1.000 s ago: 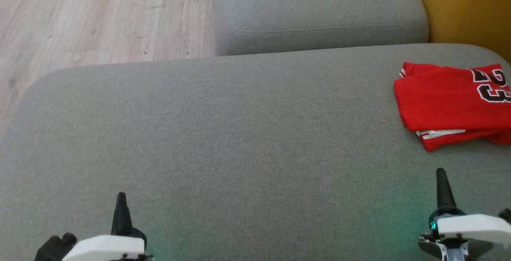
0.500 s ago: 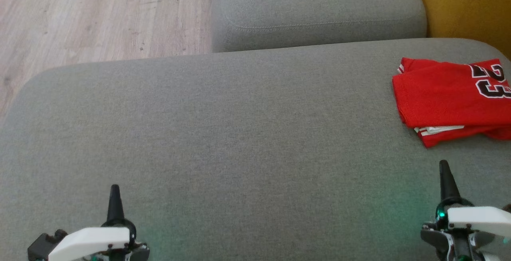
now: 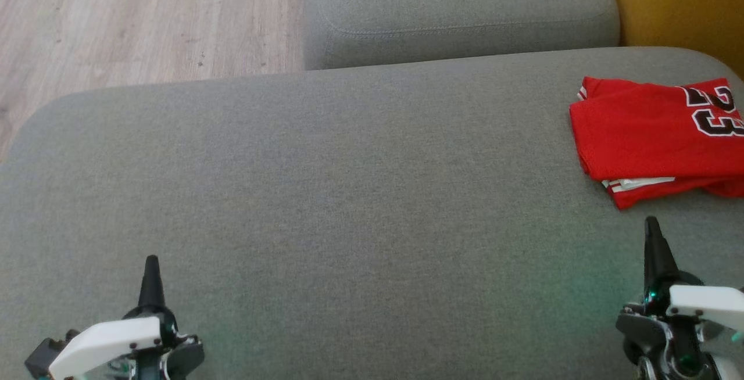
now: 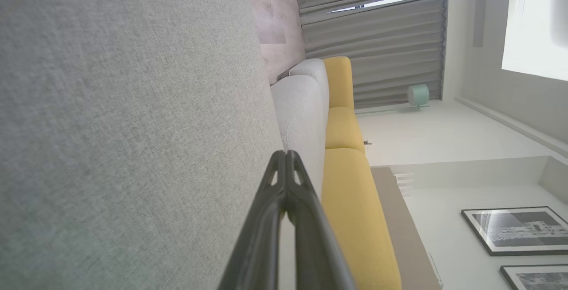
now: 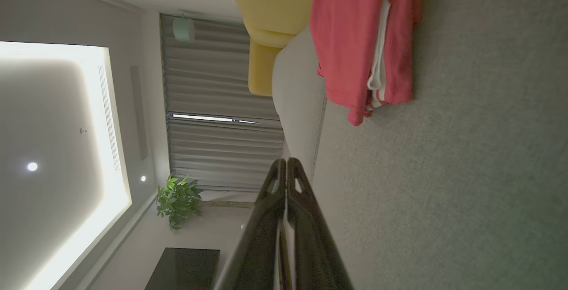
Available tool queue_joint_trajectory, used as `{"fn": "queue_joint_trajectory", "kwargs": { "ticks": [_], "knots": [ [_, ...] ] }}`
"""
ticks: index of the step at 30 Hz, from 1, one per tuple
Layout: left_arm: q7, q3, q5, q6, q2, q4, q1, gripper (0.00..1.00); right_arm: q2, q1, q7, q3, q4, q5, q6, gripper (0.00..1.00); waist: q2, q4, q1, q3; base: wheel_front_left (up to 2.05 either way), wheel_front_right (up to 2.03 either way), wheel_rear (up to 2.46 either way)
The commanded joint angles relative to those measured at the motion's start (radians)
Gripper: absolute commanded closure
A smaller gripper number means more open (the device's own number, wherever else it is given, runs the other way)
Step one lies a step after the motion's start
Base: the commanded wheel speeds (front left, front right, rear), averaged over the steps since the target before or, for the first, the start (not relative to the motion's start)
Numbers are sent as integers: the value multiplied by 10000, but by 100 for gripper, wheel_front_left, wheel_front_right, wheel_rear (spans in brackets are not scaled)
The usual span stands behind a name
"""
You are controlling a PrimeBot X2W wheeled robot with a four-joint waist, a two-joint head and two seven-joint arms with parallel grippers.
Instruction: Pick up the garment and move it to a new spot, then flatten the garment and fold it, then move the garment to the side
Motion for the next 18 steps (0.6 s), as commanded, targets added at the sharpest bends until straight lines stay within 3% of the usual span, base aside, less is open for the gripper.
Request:
{"fn": "queue_joint_trajectory", "kwargs": {
  "ticks": [1, 10, 18],
  "knots": [
    [108, 407, -373, -118, 111, -232, -606, 100, -69, -607, 132, 130, -310, 363, -9, 100, 0, -13, 0, 19, 0, 0, 0],
    [384, 713, -1439, -314, 99, -164, -835, 100, -62, -859, 398, 17, -280, 1365, -9, 100, 0, -75, 0, 108, 0, 0, 0],
    [429, 767, -1476, -326, 74, -158, -851, 100, -53, -876, 424, -2, -278, 1418, -9, 100, 0, -78, 0, 114, 0, 0, 0]
  ]
}}
